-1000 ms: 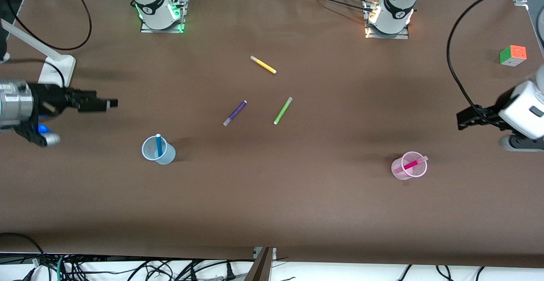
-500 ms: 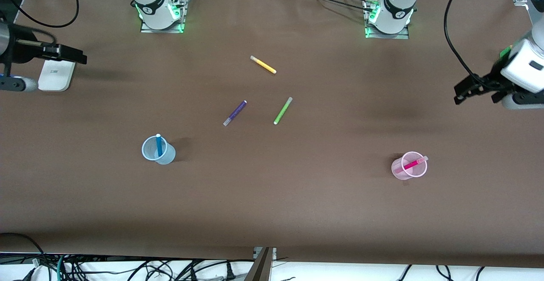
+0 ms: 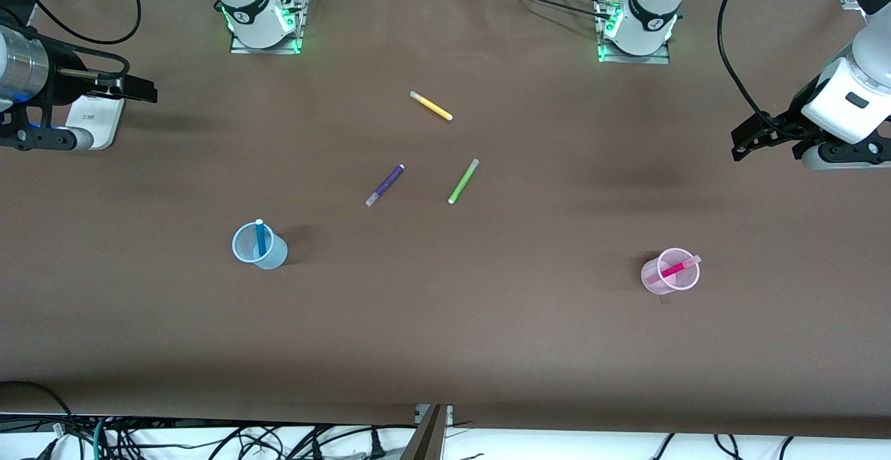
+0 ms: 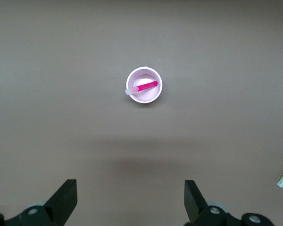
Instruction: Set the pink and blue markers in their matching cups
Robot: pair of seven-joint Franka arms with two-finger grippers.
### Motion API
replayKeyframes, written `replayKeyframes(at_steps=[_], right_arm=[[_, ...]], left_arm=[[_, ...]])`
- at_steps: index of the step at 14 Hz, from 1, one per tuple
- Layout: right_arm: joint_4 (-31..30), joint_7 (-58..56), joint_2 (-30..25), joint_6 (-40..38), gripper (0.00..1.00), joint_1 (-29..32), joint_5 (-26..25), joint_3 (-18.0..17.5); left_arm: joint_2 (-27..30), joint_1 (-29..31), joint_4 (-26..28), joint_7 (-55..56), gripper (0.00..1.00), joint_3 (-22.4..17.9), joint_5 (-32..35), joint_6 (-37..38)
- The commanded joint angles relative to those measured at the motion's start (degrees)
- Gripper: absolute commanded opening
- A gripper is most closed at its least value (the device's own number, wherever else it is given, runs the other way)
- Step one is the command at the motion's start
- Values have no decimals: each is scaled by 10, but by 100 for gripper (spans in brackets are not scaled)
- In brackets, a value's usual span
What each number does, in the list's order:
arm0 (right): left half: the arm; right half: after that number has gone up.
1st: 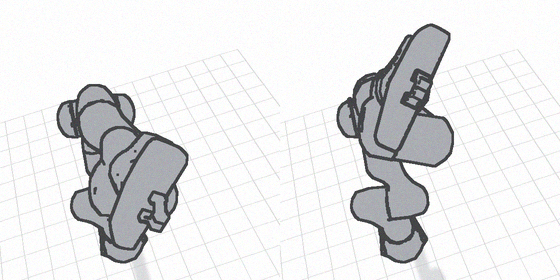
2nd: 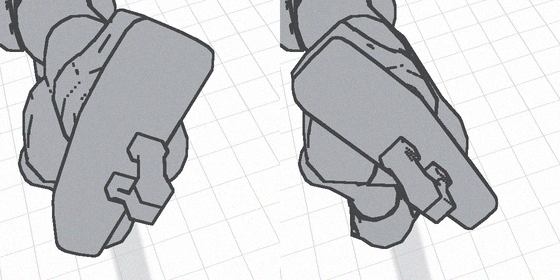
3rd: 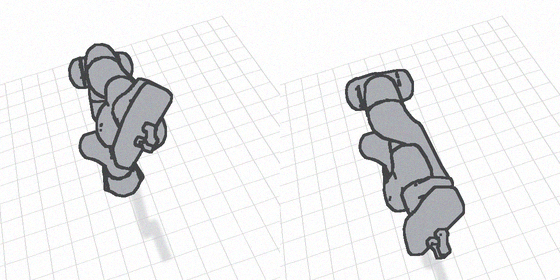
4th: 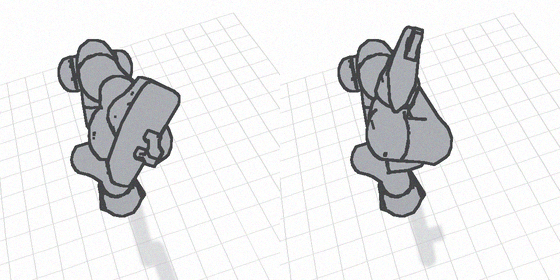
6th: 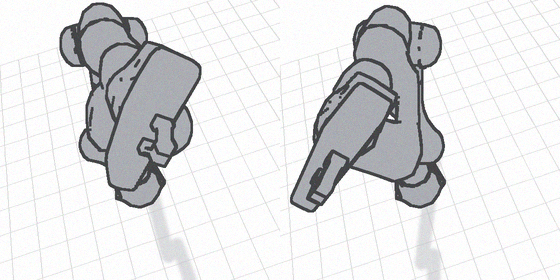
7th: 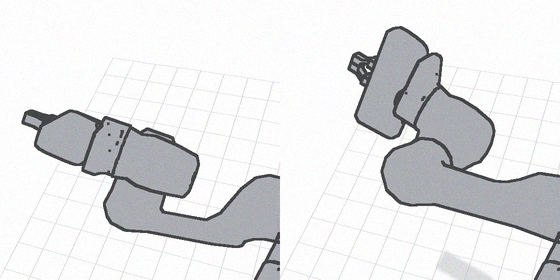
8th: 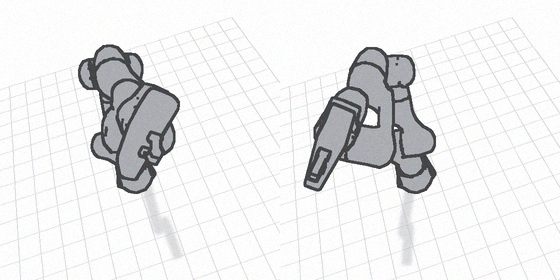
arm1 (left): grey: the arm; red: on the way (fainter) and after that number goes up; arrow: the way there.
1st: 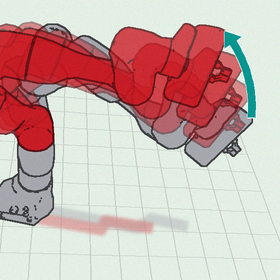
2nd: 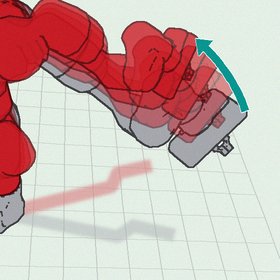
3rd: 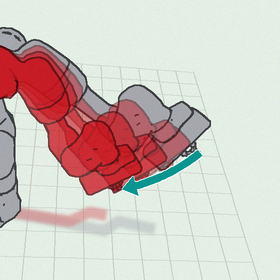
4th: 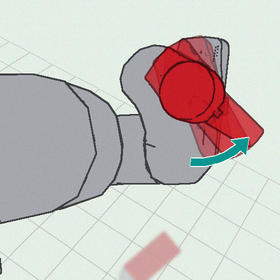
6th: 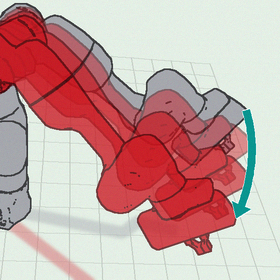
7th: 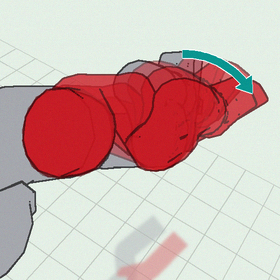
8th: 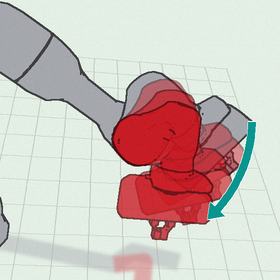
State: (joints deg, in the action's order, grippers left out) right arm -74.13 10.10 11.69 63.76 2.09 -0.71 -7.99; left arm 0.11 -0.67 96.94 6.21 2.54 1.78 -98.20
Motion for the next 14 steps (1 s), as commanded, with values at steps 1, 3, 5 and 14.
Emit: replayKeyframes(at_steps=[1, 3, 5, 14], right_arm=[[-11, -13, -11, -2, 99, 3, -7, -3], [-11, -14, -13, -3, 99, 3, -5, -2], [-13, -15, -14, -3, 99, 4, -5, -1], [-191, -34, -137, 131, 99, 6, -5, 0]], left_arm=[[2, -4, -1, 2, 100, -1, -4, 5], [2, -4, -1, 3, 100, 4, -4, 5], [2, -4, -1, 3, 100, 7, -4, 5], [2, -4, -1, 3, 100, 7, -4, 8]])
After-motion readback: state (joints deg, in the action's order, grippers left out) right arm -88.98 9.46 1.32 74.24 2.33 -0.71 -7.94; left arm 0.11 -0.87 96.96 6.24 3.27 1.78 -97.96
